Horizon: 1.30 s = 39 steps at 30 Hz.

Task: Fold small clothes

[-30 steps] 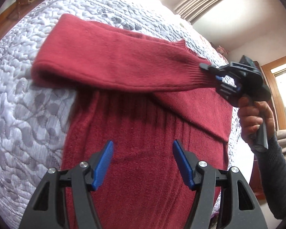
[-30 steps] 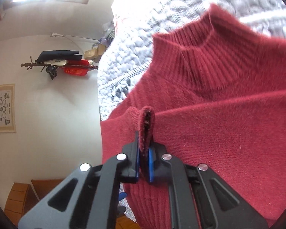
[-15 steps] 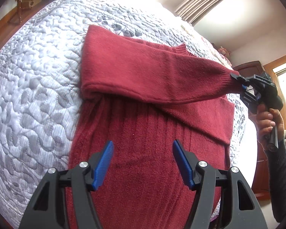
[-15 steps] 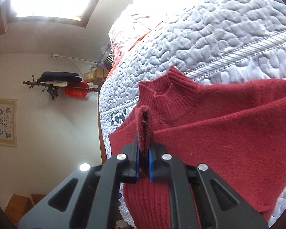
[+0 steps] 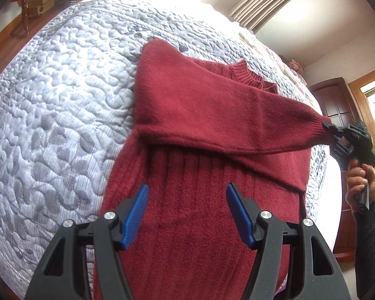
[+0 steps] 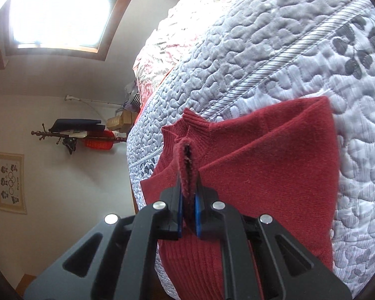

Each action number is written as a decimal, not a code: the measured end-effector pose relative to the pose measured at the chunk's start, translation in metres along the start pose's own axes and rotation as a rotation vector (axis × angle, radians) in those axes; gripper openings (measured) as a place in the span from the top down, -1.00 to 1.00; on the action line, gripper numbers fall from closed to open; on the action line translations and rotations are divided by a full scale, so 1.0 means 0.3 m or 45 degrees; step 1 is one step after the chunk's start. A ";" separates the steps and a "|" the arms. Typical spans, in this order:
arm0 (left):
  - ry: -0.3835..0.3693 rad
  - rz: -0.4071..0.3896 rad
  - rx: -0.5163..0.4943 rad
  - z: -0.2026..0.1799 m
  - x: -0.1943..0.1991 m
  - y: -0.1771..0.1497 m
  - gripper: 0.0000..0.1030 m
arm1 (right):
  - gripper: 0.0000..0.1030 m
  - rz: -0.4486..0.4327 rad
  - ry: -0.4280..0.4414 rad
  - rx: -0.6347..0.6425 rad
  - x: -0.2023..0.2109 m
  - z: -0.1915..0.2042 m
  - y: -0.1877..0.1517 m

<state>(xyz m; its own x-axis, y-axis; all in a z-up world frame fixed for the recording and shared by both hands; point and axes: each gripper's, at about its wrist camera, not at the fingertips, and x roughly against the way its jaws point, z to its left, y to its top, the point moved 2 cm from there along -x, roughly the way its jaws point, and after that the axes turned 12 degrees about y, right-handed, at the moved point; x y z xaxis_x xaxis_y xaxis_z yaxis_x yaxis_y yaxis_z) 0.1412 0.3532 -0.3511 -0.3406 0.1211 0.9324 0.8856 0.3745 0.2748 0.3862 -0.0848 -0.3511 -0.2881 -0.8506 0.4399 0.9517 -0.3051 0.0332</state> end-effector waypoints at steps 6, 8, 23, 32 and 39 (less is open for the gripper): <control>0.001 -0.009 -0.033 -0.009 -0.007 0.033 -0.25 | 0.88 -0.046 -0.013 -0.065 0.090 -0.087 -0.043; -0.003 -0.012 -0.047 -0.016 -0.012 0.048 -0.26 | 0.88 -0.053 -0.014 -0.090 0.114 -0.127 -0.059; -0.048 0.034 -0.135 -0.077 -0.164 0.190 -0.30 | 0.75 -0.059 -0.135 -0.133 0.143 -0.328 -0.095; -0.063 0.014 -0.136 -0.089 -0.165 0.240 -0.34 | 0.68 -0.047 -0.195 -0.048 0.143 -0.292 -0.028; -0.095 -0.052 -0.063 -0.078 -0.182 0.367 -0.36 | 0.77 -0.026 -0.364 0.102 0.110 -0.305 -0.025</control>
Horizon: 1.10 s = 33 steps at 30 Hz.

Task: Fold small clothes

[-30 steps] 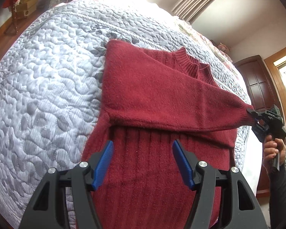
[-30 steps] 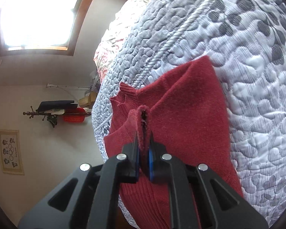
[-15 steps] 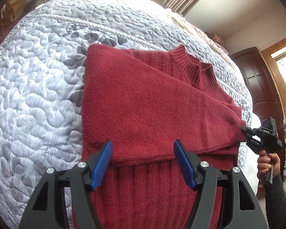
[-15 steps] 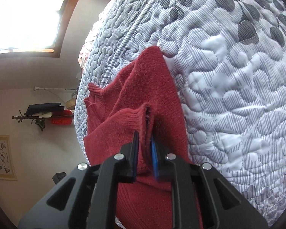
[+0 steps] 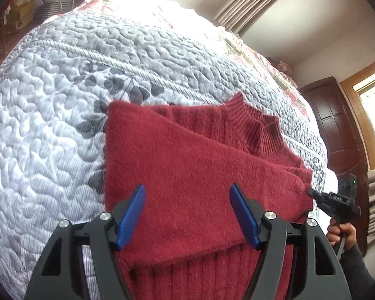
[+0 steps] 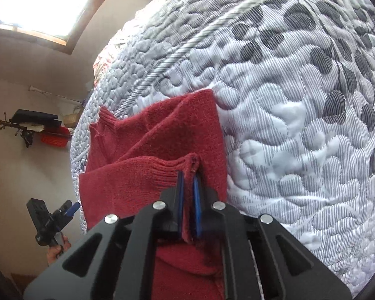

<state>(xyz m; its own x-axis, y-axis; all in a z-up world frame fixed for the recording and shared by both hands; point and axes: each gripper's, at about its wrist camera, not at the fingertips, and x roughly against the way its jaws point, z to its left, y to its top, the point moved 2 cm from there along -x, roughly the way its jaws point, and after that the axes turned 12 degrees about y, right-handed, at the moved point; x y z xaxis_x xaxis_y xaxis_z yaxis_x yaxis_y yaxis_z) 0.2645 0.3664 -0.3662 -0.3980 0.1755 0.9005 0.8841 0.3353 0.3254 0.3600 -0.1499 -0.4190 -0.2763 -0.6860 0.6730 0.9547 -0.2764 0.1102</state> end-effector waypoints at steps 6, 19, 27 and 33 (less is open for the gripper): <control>-0.012 -0.014 0.024 0.023 -0.045 0.082 -0.36 | 0.76 -0.086 0.057 0.035 0.075 0.058 -0.029; 0.024 0.022 -0.002 0.061 -0.075 0.077 -0.37 | 0.70 -0.020 0.120 -0.028 0.036 0.025 -0.072; 0.050 0.117 -0.103 0.038 -0.035 -0.145 -0.44 | 0.74 0.076 0.075 -0.002 -0.016 0.020 -0.130; 0.036 0.141 -0.072 0.055 -0.048 -0.164 -0.44 | 0.44 0.065 0.049 0.018 0.021 0.052 -0.164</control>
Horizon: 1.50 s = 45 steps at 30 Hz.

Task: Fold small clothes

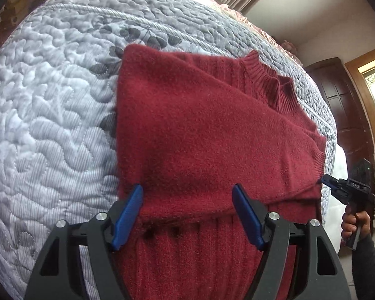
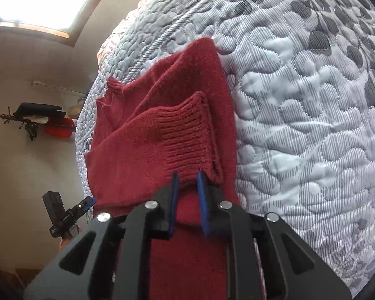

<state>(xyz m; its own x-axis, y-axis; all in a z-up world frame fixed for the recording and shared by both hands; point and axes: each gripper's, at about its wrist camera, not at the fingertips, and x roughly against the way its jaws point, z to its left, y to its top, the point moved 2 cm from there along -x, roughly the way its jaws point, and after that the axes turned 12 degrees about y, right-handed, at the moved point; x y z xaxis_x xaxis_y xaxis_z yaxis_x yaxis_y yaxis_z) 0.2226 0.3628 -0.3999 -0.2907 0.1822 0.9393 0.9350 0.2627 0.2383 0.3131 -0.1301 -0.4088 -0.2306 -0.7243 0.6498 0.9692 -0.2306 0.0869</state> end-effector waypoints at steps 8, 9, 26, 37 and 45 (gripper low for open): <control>-0.065 0.074 0.043 0.113 0.243 -0.264 -0.61 | -0.05 0.086 -0.028 -0.058 0.203 -0.018 -0.321; -0.066 0.108 0.065 0.147 0.260 -0.328 -0.62 | -0.10 0.110 -0.041 -0.085 0.226 -0.042 -0.381; -0.195 0.604 0.374 0.393 0.152 -1.007 -0.66 | -0.26 0.323 -0.028 -0.408 0.304 -0.372 -0.988; -0.222 0.630 0.406 0.405 0.117 -1.001 -0.70 | -0.24 0.426 -0.005 -0.360 0.183 -0.354 -1.077; -0.150 0.628 0.303 0.355 0.116 -0.977 -0.24 | 0.13 0.421 0.004 -0.375 0.139 -0.361 -1.111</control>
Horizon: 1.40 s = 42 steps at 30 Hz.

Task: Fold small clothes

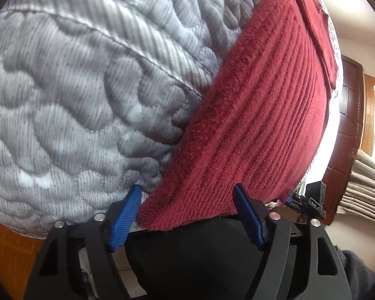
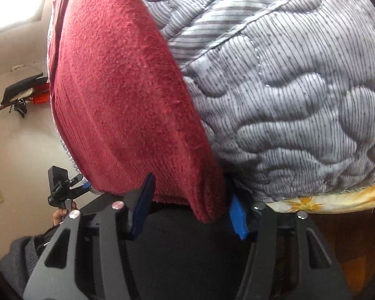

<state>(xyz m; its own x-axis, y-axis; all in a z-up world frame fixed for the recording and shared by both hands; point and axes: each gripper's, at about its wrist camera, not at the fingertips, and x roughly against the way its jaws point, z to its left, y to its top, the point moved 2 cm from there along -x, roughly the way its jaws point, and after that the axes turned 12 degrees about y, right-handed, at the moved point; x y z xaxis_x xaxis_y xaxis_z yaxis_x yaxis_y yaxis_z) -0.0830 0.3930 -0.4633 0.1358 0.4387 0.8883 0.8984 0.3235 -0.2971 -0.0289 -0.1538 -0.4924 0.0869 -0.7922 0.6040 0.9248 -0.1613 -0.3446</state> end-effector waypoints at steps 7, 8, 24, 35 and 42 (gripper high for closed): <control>-0.004 0.010 0.014 0.023 0.003 -0.022 0.75 | 0.86 -0.001 0.026 0.022 -0.003 0.036 -0.019; -0.020 0.004 0.017 0.023 0.011 -0.027 0.77 | 0.87 -0.016 0.037 0.028 0.007 0.048 -0.025; -0.283 -0.225 0.001 0.002 0.287 -0.085 0.82 | 0.89 -0.199 0.270 0.099 0.149 0.267 -0.059; -0.088 -0.124 0.000 0.021 0.125 -0.020 -0.20 | 0.89 -0.125 0.168 0.036 0.107 0.263 -0.021; -0.049 -0.071 0.022 0.021 0.014 0.034 -0.58 | 0.89 -0.119 0.144 -0.014 0.115 0.188 -0.021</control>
<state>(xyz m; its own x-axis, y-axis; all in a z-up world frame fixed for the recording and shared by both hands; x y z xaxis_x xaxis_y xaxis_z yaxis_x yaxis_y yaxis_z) -0.0758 0.4033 -0.4649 0.0693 0.4517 0.8895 0.8966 0.3627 -0.2541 -0.0108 -0.1468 -0.4289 -0.0425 -0.8346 0.5492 0.9228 -0.2434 -0.2986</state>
